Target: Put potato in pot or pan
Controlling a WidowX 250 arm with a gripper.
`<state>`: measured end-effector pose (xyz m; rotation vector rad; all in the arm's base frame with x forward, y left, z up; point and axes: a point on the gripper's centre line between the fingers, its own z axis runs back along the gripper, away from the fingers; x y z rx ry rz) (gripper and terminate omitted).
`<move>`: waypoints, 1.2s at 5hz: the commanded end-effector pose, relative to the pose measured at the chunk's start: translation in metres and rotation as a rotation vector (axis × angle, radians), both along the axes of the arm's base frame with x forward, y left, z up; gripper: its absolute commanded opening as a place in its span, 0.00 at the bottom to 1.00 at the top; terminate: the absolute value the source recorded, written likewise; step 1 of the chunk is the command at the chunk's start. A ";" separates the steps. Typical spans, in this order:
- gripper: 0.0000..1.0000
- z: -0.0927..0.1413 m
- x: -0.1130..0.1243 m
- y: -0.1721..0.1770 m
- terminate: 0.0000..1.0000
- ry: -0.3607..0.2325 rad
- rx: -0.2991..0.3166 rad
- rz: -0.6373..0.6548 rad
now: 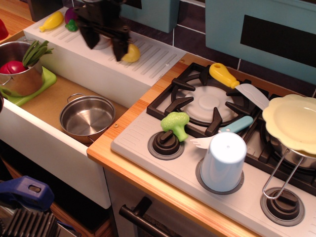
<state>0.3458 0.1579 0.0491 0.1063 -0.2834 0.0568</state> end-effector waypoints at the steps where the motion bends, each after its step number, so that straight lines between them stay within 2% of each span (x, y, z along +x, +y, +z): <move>1: 1.00 0.022 0.025 0.000 0.00 -0.171 0.042 0.019; 2: 1.00 0.015 0.035 0.003 0.00 -0.204 0.068 0.015; 6: 1.00 -0.015 0.067 0.018 0.00 -0.246 -0.028 -0.031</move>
